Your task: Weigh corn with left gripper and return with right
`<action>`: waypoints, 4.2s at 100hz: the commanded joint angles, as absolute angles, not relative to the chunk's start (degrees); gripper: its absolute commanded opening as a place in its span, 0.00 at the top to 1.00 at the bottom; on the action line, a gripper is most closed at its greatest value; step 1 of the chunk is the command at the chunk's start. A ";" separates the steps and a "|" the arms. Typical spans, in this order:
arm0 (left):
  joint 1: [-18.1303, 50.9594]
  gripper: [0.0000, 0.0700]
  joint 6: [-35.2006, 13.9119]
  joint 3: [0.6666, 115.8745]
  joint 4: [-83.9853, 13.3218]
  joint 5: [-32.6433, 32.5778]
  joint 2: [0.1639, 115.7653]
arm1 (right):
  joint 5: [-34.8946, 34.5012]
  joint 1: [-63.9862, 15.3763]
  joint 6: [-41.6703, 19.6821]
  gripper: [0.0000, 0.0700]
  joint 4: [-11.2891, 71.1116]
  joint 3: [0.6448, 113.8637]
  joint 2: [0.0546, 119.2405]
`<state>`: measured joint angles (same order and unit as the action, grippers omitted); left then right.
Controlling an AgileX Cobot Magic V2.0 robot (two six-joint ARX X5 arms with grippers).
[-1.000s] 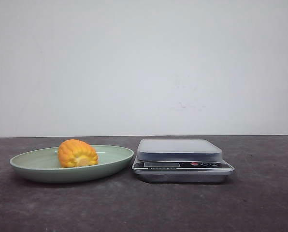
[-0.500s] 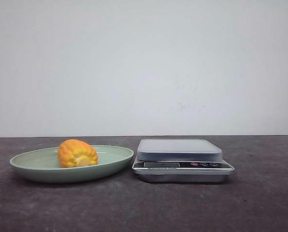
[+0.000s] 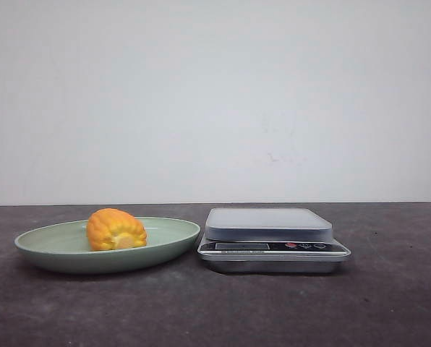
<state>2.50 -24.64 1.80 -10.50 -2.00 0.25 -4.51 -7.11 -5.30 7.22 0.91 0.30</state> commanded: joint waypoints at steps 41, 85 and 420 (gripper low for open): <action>2.48 0.27 -35.18 3.22 -7.20 18.09 0.19 | -9.19 -7.14 -18.24 1.00 -0.82 5.37 0.23; 2.48 0.98 -38.37 4.19 -1.87 19.84 0.19 | -12.75 -7.16 -17.65 1.00 -1.28 6.37 0.23; 23.09 0.98 -25.26 71.72 -39.05 18.46 107.61 | -23.92 -7.42 -11.44 0.06 36.56 55.59 27.57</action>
<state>22.55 -29.30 71.53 -38.81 18.61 105.62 -23.99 -7.18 -11.40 36.86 54.52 27.40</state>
